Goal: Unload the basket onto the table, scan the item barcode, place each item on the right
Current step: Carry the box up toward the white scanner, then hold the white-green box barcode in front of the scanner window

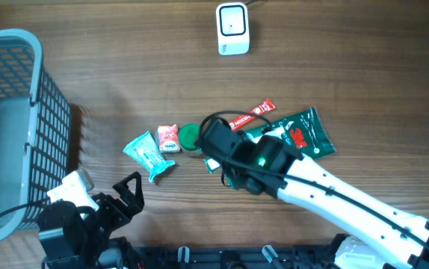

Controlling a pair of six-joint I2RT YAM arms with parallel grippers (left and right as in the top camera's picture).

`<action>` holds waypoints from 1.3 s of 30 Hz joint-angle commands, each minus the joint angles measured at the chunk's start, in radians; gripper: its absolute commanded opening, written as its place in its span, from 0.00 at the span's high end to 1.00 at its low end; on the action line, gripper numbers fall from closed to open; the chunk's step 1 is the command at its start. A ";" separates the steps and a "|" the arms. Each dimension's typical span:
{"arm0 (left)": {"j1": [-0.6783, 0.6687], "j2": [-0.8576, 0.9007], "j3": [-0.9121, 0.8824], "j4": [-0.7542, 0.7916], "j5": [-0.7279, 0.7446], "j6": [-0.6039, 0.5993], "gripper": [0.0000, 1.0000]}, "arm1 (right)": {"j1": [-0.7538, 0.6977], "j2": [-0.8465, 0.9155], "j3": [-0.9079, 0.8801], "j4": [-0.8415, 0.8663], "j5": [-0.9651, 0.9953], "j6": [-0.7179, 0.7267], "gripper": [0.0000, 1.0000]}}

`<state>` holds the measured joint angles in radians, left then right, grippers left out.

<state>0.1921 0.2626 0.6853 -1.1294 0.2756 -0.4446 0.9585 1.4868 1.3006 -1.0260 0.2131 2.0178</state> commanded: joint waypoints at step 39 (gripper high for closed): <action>0.002 0.000 -0.002 0.002 0.012 0.026 0.00 | -0.432 0.416 0.016 1.086 0.167 -0.827 0.95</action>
<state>0.1921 0.2642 0.6853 -1.1305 0.2760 -0.4446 0.5640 1.7836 1.3060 -0.0948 0.1791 1.2552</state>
